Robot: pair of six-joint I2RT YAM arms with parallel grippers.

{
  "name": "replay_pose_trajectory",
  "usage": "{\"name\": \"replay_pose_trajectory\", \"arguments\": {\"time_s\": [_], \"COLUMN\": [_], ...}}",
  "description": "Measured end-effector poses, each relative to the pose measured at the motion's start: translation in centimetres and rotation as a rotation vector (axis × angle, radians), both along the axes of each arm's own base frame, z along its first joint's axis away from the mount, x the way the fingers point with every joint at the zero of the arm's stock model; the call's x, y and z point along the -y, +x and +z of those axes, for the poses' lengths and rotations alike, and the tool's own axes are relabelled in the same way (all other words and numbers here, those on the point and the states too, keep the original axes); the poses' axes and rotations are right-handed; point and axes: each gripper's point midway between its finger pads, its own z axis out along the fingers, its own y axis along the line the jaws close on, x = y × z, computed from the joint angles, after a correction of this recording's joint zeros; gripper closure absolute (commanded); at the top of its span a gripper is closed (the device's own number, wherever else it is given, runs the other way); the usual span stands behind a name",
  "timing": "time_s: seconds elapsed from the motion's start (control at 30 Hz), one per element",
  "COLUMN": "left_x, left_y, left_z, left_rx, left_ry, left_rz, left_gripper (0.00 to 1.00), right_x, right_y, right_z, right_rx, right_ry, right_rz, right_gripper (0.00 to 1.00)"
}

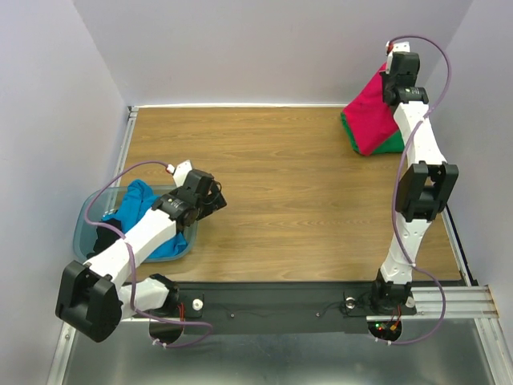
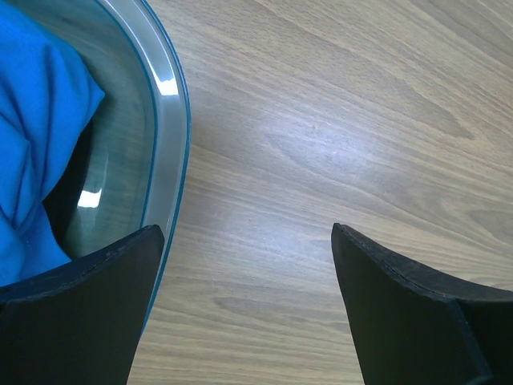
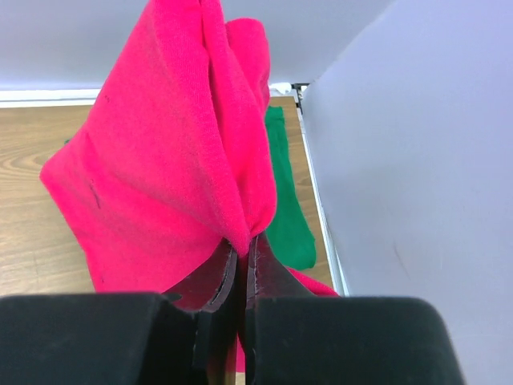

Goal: Fold and stack the t-shirts
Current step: Neatly place the folded tshirt to the corner

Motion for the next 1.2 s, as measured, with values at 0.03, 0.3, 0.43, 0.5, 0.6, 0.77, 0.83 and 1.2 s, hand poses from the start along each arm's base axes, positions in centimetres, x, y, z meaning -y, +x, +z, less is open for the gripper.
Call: {"name": "replay_pose_trajectory", "arguments": {"time_s": [0.03,0.3,0.43,0.5,0.6,0.77,0.83,1.2], "left_x": [-0.1,0.0,0.0,0.0,0.0,-0.1,-0.1,0.0], "left_y": [0.1,0.7,1.1,1.2,1.3,1.7,1.7,1.7], "left_z": [0.0,0.0,0.0,0.0,-0.1,-0.1,-0.1,0.2], "left_rx": [0.001,0.006,0.006,0.005,0.006,0.012,0.013,0.012], "left_ry": [0.0,0.003,0.005,0.006,0.006,0.004,0.004,-0.011], "left_rz": [0.002,0.005,0.007,0.009,0.01,0.017,0.019,0.024], "left_gripper": [0.02,0.02,0.02,0.02,0.02,0.02,0.02,0.02], "right_x": [0.2,1.0,1.6,2.3,4.2,8.7,10.4,13.1], "right_y": [0.0,0.8,2.0,2.4,3.1,3.9,3.8,3.0], "right_z": [0.0,-2.9,-6.4,-7.8,-9.4,-10.8,-11.8,-15.3], "right_rx": [0.0,-0.036,-0.07,-0.077,-0.068,-0.022,-0.017,-0.017], "right_ry": [0.002,0.05,0.094,0.116,0.16,0.232,0.258,0.414], "right_rz": [-0.002,0.002,-0.022,-0.041,-0.094,-0.188,-0.229,-0.275], "right_gripper": [0.99,1.0,1.0,1.0,1.0,0.98,0.9,0.0]}}
